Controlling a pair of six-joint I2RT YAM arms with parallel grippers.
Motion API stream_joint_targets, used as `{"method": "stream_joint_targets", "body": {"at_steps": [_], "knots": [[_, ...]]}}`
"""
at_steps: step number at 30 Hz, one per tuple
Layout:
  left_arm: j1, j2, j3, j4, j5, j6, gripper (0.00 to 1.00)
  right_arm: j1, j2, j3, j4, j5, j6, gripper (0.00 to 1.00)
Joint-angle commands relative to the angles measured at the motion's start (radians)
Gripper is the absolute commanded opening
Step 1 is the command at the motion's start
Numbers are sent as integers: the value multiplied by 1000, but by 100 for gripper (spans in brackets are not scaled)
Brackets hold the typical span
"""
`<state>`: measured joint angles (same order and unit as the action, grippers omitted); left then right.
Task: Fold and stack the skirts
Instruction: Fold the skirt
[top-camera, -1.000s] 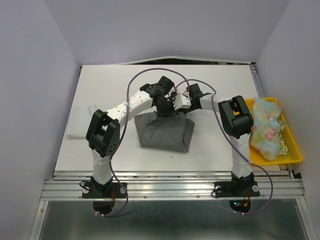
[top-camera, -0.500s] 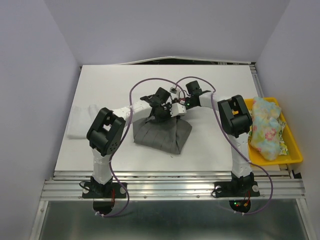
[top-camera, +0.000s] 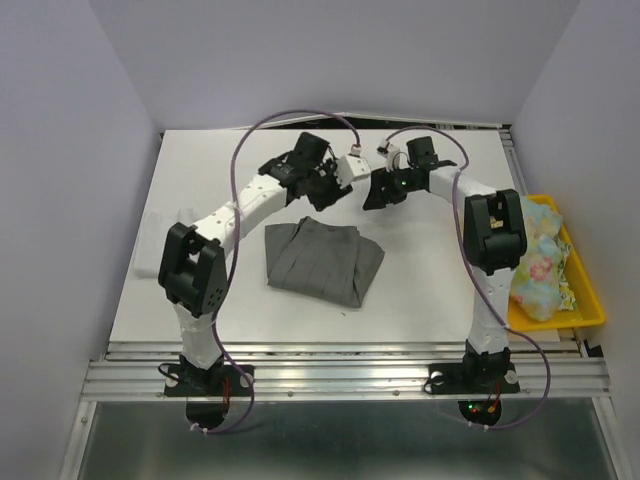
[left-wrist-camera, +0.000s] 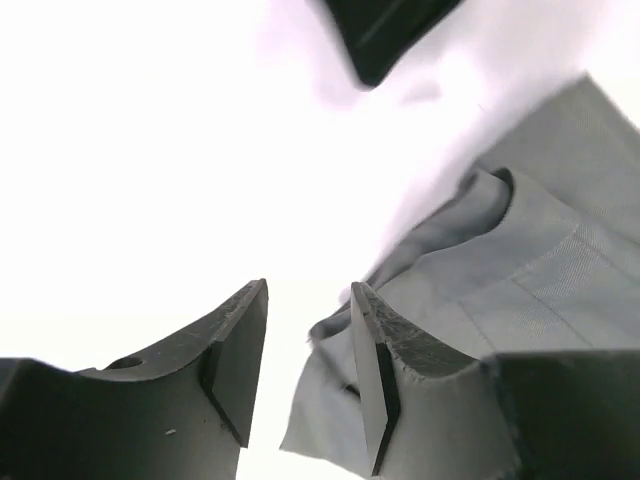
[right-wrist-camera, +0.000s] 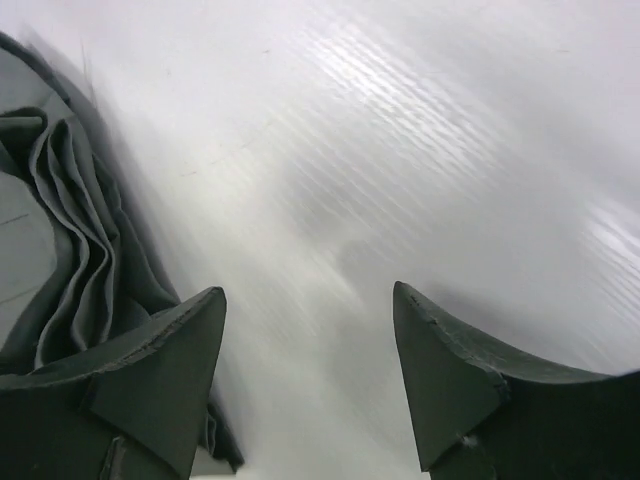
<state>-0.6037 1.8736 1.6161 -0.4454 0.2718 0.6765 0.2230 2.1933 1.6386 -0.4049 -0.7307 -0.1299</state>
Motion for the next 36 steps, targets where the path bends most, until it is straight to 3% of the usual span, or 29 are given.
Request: {"method": "stream_joint_targets", "body": {"at_steps": [1,4,7,9,11,14,22,27,31,33,34,36], "knots": [[94,-152,48,-78,113,-175,49,-14,-205,33,-61,103,-2,73],[159,-227,-45,-9,255,-322,45,-4,-280,27,-110,-7,41,70],[191,-303,-310,158,395,-481,41,62,-328,-6,-118,-125,119,65],[194,-320,-398,282,461,-575,41,125,-371,-87,-44,-202,243,61],[194,-297,-494,397,504,-623,41,165,-386,-181,-2,-254,315,59],[200,-226,-513,450,509,-684,39,190,-359,-264,66,-301,354,57],[278,77,-499,622,541,-888,35,162,-104,-370,83,-171,250,50],[282,11,-525,610,549,-858,36,141,-50,-292,3,-34,72,49],[282,-190,-552,542,457,-760,45,130,-85,-230,-124,-2,15,49],[283,-329,-548,489,358,-694,55,130,-164,-224,-129,-15,102,52],[285,-379,-544,476,310,-684,64,130,-194,-221,-118,-19,162,57],[292,-504,-548,455,197,-683,72,156,-295,-209,-86,-1,276,61]]}}
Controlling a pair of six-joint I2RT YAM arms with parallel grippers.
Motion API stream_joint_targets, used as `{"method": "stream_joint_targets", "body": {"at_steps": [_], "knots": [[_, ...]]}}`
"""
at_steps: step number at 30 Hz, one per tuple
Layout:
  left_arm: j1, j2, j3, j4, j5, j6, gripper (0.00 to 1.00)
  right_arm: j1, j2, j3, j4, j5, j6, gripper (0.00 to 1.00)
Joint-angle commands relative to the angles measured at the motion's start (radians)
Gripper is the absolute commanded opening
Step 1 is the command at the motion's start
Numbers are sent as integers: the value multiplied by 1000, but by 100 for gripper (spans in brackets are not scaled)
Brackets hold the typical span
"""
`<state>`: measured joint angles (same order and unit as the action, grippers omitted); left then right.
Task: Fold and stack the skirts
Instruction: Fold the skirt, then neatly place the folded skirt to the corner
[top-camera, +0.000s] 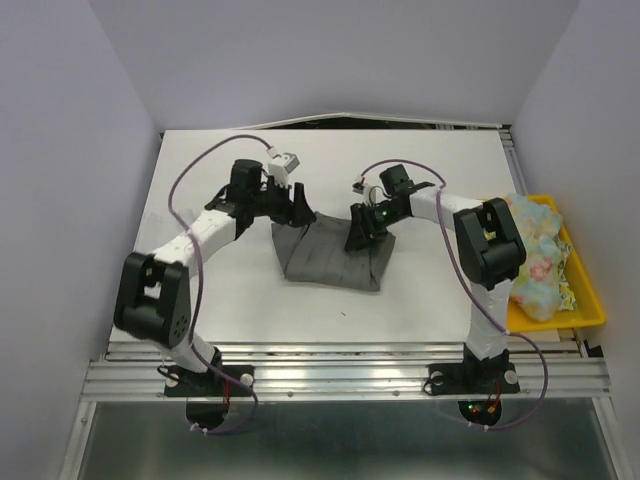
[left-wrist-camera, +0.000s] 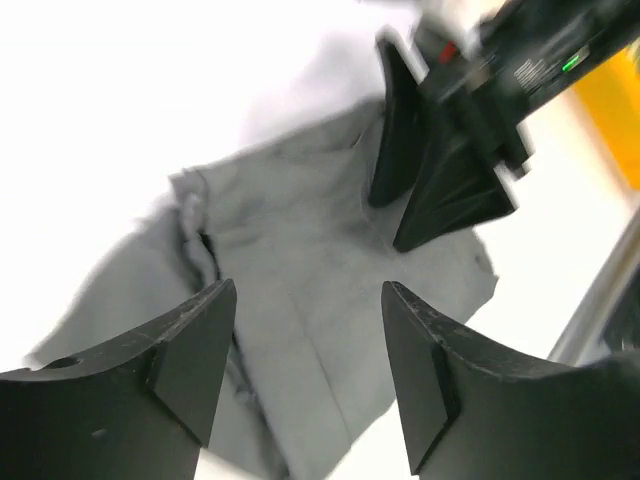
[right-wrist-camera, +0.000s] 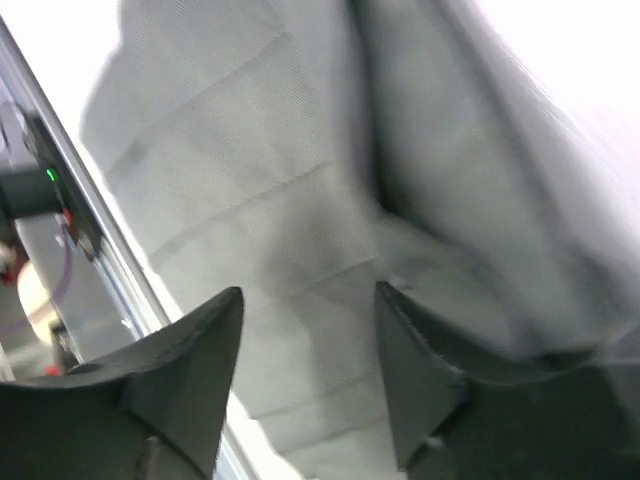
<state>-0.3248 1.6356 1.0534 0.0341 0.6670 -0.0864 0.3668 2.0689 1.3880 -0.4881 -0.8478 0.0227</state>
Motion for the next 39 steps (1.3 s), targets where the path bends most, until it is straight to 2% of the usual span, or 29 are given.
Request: {"method": "stream_joint_targets", "body": {"at_steps": [1,2,3,7,8,10,11,14,18,22,26,33,34,38,39], "knots": [[20,-307,11,-31,-228,79,77,26,-203,57,32,145,152,63],[23,-342,4,-31,-262,64,91,40,-236,65,51,239,172,68],[42,-417,-6,-33,-324,42,98,69,-275,78,55,286,178,71],[119,-549,-70,-68,-415,-102,99,182,-250,283,-65,542,143,74],[133,-571,-73,-109,-432,-151,99,211,-234,314,-79,661,134,74],[171,-576,-82,-146,-388,-171,98,303,-208,362,-95,781,129,73],[203,-576,-96,-163,-379,-190,98,335,-173,409,-101,891,123,72],[286,-592,-156,-171,-304,-231,98,461,-86,476,-118,1059,97,69],[384,-596,-237,-149,-241,-305,98,547,14,572,-122,1145,94,68],[451,-571,-282,-135,-227,-380,98,581,100,605,-130,1227,120,70],[458,-571,-344,-102,-222,-414,99,603,167,623,-132,1260,143,76],[445,-609,-423,-72,-257,-424,99,603,282,632,-159,1268,146,76],[440,-611,-431,-72,-254,-424,99,603,302,641,-168,1268,146,75],[399,-596,-448,-69,-234,-426,99,603,358,649,-202,1186,167,48],[376,-586,-448,-66,-228,-423,99,603,361,649,-205,1156,172,34]]}}
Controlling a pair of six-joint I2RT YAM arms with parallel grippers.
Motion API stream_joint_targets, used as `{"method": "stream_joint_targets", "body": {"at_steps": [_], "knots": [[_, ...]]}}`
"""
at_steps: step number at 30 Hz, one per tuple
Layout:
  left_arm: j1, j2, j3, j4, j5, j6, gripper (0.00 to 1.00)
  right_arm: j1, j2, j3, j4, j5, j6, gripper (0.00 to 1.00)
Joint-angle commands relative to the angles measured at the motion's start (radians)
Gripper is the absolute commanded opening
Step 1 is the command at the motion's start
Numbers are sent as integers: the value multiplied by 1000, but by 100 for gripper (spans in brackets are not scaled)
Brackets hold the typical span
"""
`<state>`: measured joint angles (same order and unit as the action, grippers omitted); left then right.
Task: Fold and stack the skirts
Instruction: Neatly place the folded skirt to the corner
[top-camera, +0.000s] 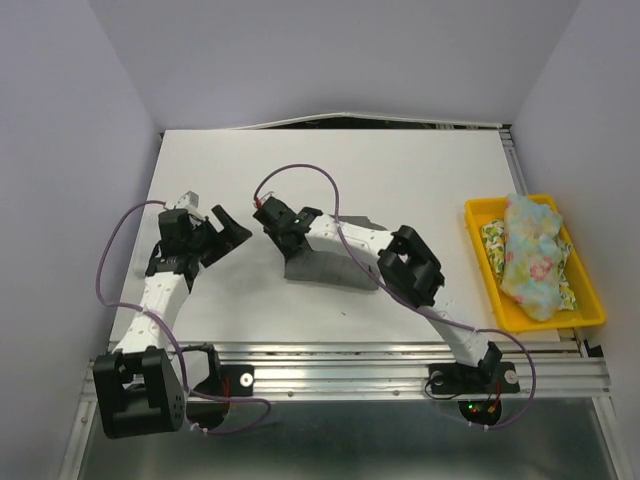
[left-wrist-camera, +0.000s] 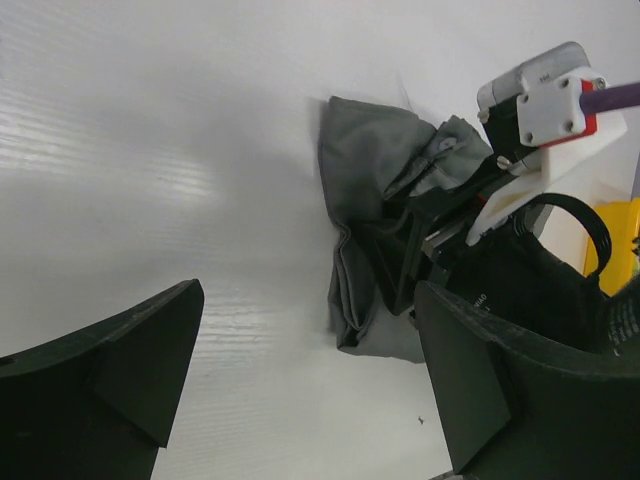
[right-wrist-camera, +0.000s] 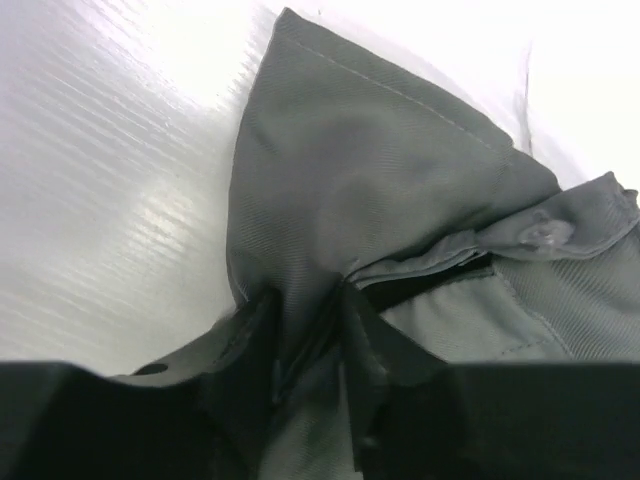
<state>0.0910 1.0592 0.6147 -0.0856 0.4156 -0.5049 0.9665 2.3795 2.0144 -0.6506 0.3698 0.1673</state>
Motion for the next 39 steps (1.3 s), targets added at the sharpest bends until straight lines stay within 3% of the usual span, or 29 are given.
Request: {"method": "stream_joint_targets", "body": {"at_steps": [1,5,10,18,27,39], "knots": [[-53,8,-6,63,38,6,99,-6,50,24,-44,-72,28,29],[-85,54,-10,73,45,22,99,-29,29,41,-47,-115,35,1],[-86,111,-55,170,135,32,99,-84,-37,56,-46,-210,52,1],[-209,234,-92,355,268,-52,99,-157,-124,34,-27,-359,83,1],[-301,378,-86,547,327,-170,99,-166,-161,20,-14,-445,97,1],[-315,542,-72,688,310,-254,99,-166,-172,-12,-9,-519,118,1]]}}
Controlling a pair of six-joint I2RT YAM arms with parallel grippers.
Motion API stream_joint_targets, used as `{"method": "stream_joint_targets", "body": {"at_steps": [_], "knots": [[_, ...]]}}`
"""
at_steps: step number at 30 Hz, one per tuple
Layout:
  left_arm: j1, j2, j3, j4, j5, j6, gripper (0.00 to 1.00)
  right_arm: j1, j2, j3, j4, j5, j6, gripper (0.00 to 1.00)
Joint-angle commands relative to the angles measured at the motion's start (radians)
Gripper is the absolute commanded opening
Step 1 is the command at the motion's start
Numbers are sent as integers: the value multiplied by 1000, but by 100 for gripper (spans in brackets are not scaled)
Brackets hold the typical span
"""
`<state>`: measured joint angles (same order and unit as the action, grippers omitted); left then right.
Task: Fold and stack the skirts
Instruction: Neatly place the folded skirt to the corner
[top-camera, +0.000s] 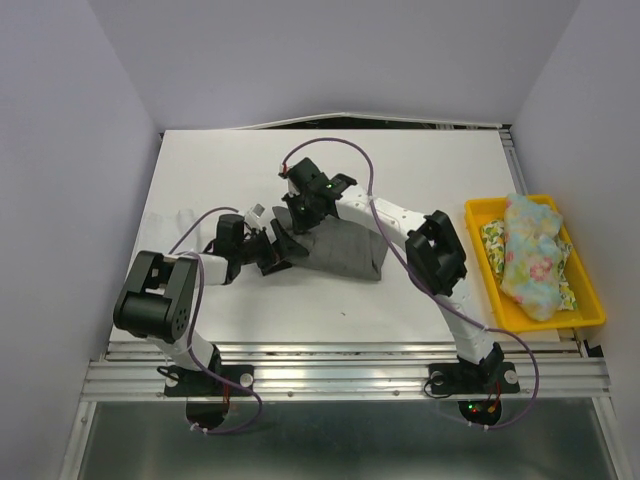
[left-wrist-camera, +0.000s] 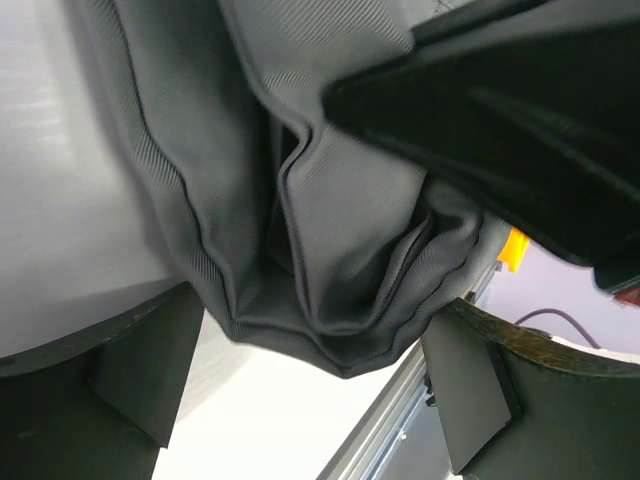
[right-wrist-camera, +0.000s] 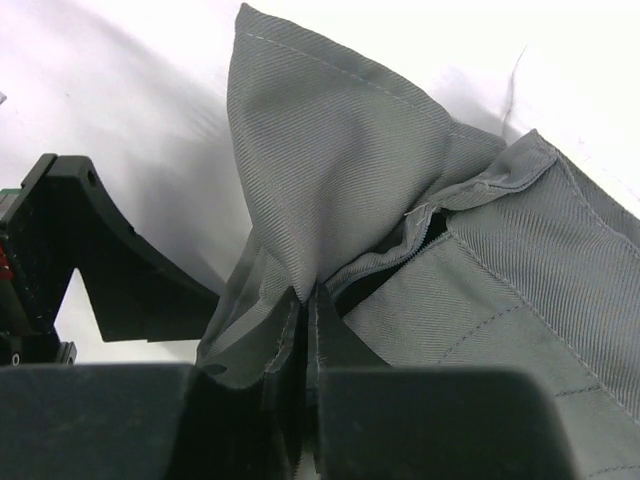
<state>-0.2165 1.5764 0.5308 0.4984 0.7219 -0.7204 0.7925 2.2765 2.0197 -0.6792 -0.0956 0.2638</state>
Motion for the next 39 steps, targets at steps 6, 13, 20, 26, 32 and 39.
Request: {"method": "stream_joint_targets", "body": {"at_steps": [6,13,20,26,32,39], "knots": [[-34,37,-41,308,79,-134,98,8,-58,-45,29,-67,28,1],[-46,39,-61,348,83,-160,99,8,-29,-32,30,-79,35,1],[-40,145,-35,325,24,-149,94,8,-44,-7,29,-112,51,3],[-46,191,-6,425,45,-186,91,8,-48,-39,30,-151,48,1],[-50,215,-34,453,44,-206,76,8,-49,-20,29,-141,16,57],[-50,240,-32,456,34,-206,74,-45,-95,122,18,-15,-90,88]]}}
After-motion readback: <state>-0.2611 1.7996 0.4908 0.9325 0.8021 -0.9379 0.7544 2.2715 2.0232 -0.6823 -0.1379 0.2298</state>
